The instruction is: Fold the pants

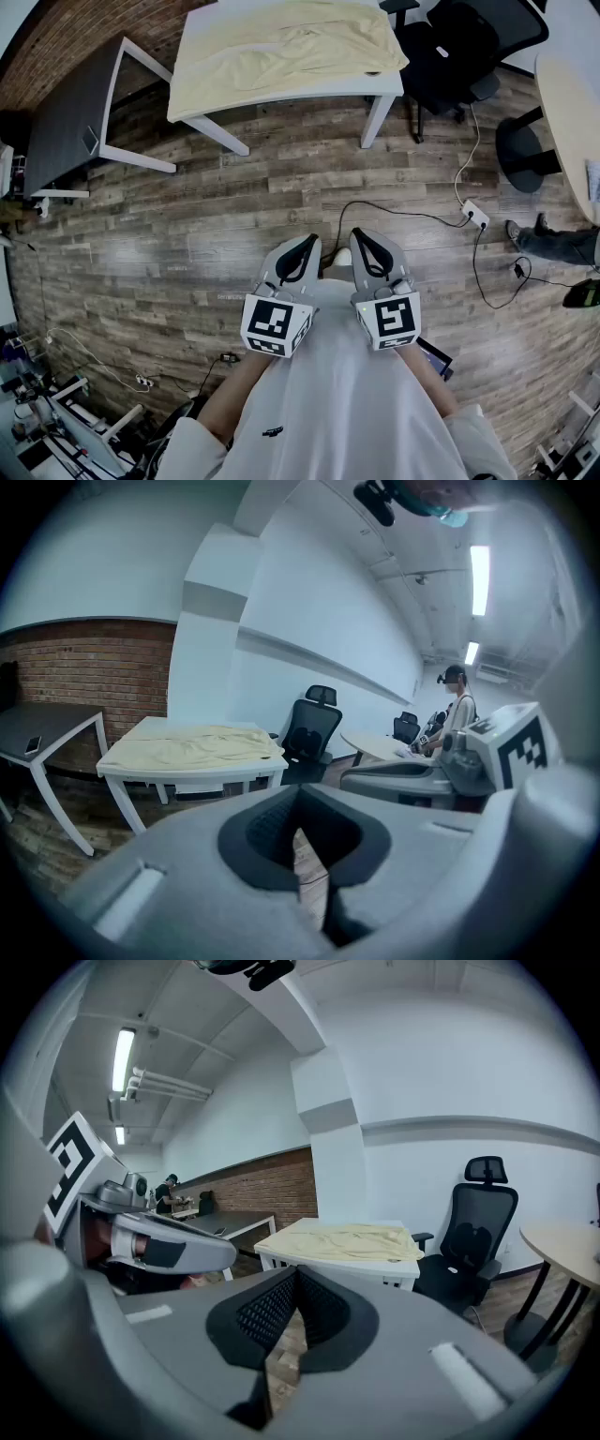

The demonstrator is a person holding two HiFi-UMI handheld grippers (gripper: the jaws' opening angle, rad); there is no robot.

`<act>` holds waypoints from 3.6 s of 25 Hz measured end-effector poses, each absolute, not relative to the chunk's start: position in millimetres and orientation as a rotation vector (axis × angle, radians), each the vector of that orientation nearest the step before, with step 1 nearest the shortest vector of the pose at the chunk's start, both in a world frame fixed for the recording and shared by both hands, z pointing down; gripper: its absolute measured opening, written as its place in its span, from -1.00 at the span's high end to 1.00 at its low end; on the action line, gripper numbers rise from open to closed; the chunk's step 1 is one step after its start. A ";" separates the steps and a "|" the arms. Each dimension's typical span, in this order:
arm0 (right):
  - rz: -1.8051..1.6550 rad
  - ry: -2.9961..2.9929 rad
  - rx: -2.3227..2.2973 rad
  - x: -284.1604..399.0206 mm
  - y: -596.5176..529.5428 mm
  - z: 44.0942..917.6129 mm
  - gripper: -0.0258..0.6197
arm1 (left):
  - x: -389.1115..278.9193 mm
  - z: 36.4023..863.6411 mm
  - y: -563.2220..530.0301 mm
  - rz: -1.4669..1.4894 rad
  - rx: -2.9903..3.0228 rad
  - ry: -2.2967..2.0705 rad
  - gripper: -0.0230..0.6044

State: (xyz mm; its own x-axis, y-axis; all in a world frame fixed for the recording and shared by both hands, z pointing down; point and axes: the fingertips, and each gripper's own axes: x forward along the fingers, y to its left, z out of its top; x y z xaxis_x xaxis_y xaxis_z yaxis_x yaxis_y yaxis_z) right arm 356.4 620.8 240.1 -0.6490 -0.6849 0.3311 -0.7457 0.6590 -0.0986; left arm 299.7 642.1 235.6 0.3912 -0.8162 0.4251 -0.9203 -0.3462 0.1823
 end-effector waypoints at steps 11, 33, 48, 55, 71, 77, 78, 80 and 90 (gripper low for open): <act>0.389 -2.632 1.174 359.1 631.5 233.4 0.91 | 294.1 236.1 658.3 0.371 2.213 -1.498 0.92; 0.478 -2.484 1.211 256.5 412.3 250.8 0.91 | 155.6 269.6 443.7 0.459 2.246 -1.356 0.92; 0.516 -2.301 1.452 202.4 302.5 255.5 0.91 | 80.3 284.5 321.0 0.530 2.376 -1.159 0.92; 0.545 -2.284 1.471 213.6 274.3 259.5 0.91 | 94.9 290.5 293.9 0.633 2.412 -1.119 0.91; 0.524 -2.227 1.269 245.0 192.5 304.5 0.90 | 108.9 386.6 231.8 1.057 2.403 -1.019 0.52; 0.429 -2.148 1.104 275.0 171.1 339.2 0.61 | 116.1 428.6 218.0 1.184 2.378 -0.928 0.36; 0.413 -2.133 1.084 281.4 166.5 345.3 0.61 | 117.3 434.1 215.7 1.211 2.375 -0.915 0.36; 0.390 -2.105 1.045 293.3 158.3 358.0 0.58 | 120.8 444.2 213.2 1.252 2.364 -0.884 0.35; 0.217 -1.937 0.806 334.4 130.1 426.1 0.56 | 138.6 483.0 207.1 1.375 2.359 -0.704 0.44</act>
